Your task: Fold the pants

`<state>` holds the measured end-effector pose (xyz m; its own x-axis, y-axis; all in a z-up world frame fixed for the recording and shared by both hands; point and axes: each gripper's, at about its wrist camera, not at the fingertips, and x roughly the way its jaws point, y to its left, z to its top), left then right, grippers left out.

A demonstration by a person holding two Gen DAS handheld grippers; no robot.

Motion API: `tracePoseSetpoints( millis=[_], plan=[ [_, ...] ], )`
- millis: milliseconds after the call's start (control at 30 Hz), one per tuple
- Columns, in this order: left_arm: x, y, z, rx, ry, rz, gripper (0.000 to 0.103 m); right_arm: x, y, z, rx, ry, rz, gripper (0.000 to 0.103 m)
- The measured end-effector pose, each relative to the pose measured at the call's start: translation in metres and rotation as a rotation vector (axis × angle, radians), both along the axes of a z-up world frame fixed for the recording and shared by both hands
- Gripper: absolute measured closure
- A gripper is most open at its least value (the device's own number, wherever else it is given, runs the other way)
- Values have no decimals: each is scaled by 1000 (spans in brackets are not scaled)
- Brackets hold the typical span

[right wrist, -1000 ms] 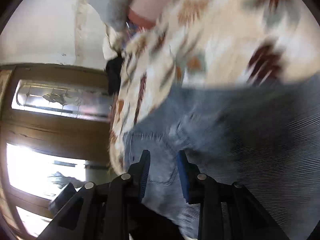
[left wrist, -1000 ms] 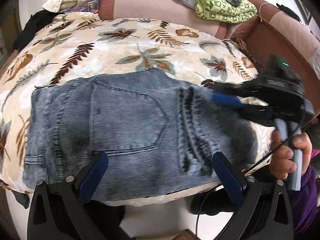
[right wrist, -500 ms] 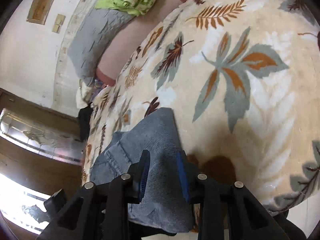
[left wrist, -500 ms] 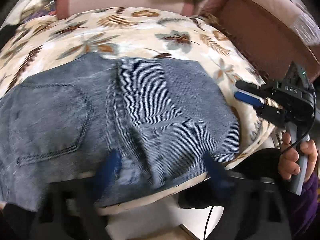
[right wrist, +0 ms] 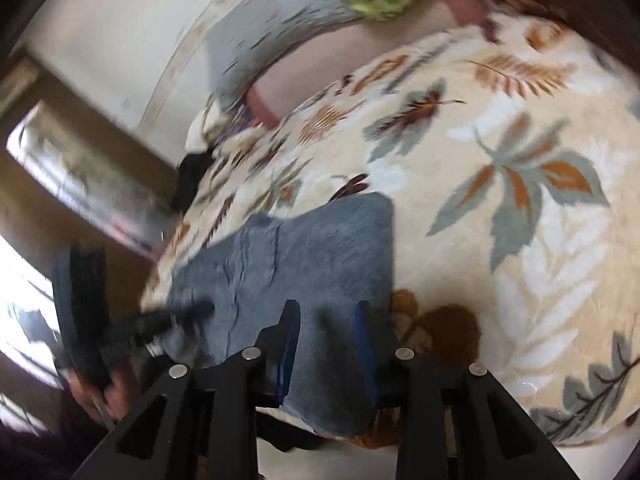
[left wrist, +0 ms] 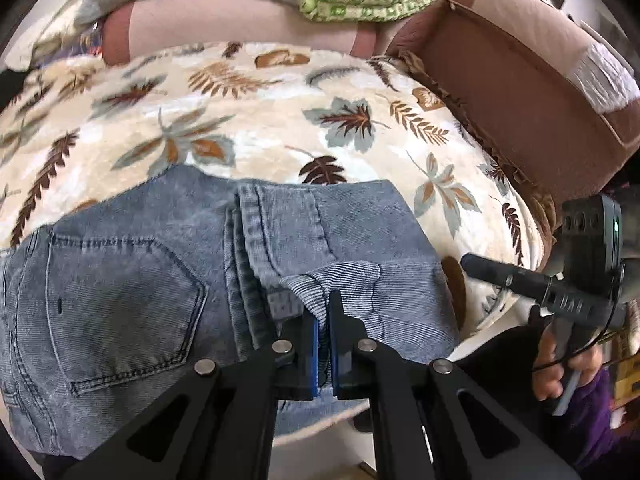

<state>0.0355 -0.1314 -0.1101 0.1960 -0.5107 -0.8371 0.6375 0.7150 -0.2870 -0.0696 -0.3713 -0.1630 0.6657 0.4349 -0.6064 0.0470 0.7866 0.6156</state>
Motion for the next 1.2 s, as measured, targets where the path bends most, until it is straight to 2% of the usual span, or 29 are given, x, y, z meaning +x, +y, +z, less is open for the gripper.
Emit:
tracePoseSetpoints(
  millis=[100,133,167,200,233,267,300,367,433,467,533,600,733,833,900,933,967,1033,1200],
  plan=[
    [1,8,0,10,-1,26,98,6,26,-5,-71,31,107,72],
    [3,10,-4,30,4,43,97,10,37,-10,-108,64,153,70],
    [4,10,-12,62,16,56,95,16,48,-20,-139,117,197,66],
    [5,9,-23,111,46,56,95,21,57,-29,-158,170,234,58],
    [4,7,-35,158,87,44,95,24,66,-34,-193,200,262,56],
    [1,7,-45,195,114,44,95,22,70,-30,-216,178,276,55],
    [-1,10,-49,205,119,52,94,20,68,-27,-178,164,292,51],
    [-1,17,-45,177,115,68,92,16,54,-23,-63,142,270,50],
    [2,24,-30,146,92,106,83,14,30,-11,27,74,175,50],
    [2,26,-20,131,64,117,78,14,21,-5,43,42,129,50],
    [-2,27,1,109,-26,126,75,14,3,9,72,-40,19,50],
    [-8,21,10,90,-75,100,59,21,2,19,55,-70,-43,50],
    [-17,2,-5,156,-111,34,56,64,20,20,-51,-16,-61,50],
    [-17,0,-33,209,-66,12,56,95,37,0,-39,67,-1,50],
    [-12,0,-57,256,-10,26,55,118,47,-26,-98,180,5,50],
    [-8,6,-62,221,13,46,54,125,51,-38,-130,222,16,51],
    [-6,10,-60,192,27,52,54,127,55,-37,-160,213,16,51],
    [-2,15,-54,190,44,55,54,123,56,-29,-144,174,24,40],
    [7,61,-19,153,-38,137,48,98,55,-11,-129,79,-16,40]
  ],
)
